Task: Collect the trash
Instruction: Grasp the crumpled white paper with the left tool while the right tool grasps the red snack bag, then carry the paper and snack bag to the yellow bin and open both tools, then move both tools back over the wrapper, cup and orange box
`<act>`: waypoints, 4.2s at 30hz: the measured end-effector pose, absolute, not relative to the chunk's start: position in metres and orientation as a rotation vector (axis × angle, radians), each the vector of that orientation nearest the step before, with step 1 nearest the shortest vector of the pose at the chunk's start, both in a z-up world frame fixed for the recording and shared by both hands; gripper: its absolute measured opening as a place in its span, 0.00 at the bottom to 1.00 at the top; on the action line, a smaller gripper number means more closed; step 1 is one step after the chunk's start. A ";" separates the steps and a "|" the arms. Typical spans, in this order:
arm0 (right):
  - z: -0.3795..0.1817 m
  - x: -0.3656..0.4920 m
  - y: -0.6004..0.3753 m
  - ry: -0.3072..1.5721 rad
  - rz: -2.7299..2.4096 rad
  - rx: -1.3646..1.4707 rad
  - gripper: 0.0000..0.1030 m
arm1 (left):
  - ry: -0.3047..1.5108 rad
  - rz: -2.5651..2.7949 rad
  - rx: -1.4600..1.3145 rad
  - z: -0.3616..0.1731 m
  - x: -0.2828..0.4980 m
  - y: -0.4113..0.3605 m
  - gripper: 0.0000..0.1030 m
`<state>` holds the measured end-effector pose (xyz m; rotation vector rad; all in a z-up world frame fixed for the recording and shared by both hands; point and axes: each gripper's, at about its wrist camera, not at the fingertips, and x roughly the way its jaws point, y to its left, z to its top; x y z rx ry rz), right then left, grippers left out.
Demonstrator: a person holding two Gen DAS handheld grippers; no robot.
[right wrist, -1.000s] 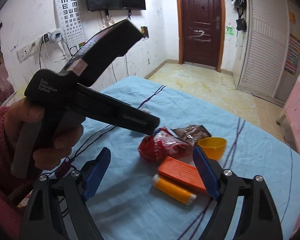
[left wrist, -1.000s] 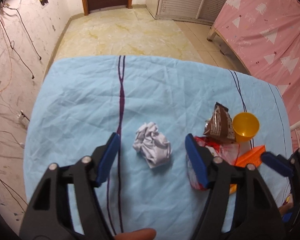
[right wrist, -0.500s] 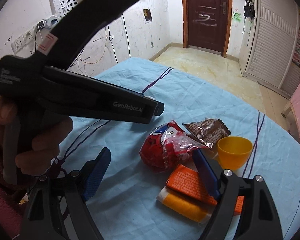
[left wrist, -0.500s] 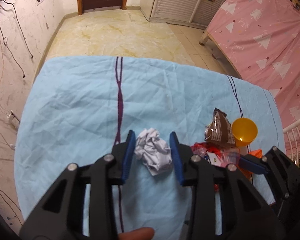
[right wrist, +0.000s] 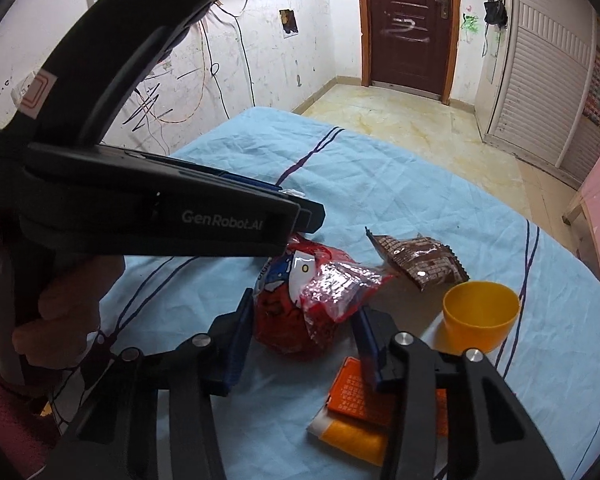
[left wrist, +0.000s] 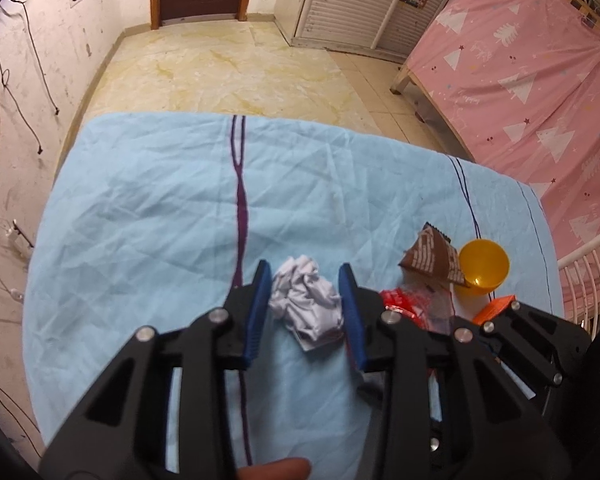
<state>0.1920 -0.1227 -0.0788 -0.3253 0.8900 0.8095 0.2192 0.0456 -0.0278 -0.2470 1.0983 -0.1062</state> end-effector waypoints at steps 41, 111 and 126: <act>-0.010 0.132 -0.307 0.640 0.626 -0.073 0.37 | 0.995 -0.134 -0.082 0.044 0.179 -0.075 0.32; -0.017 0.094 -0.554 0.560 0.052 0.015 0.65 | 1.041 -0.551 -0.021 0.032 0.171 -0.324 0.51; -0.015 0.115 -0.487 0.561 0.161 -0.023 0.69 | 0.965 -0.410 -0.013 0.052 0.185 -0.220 0.64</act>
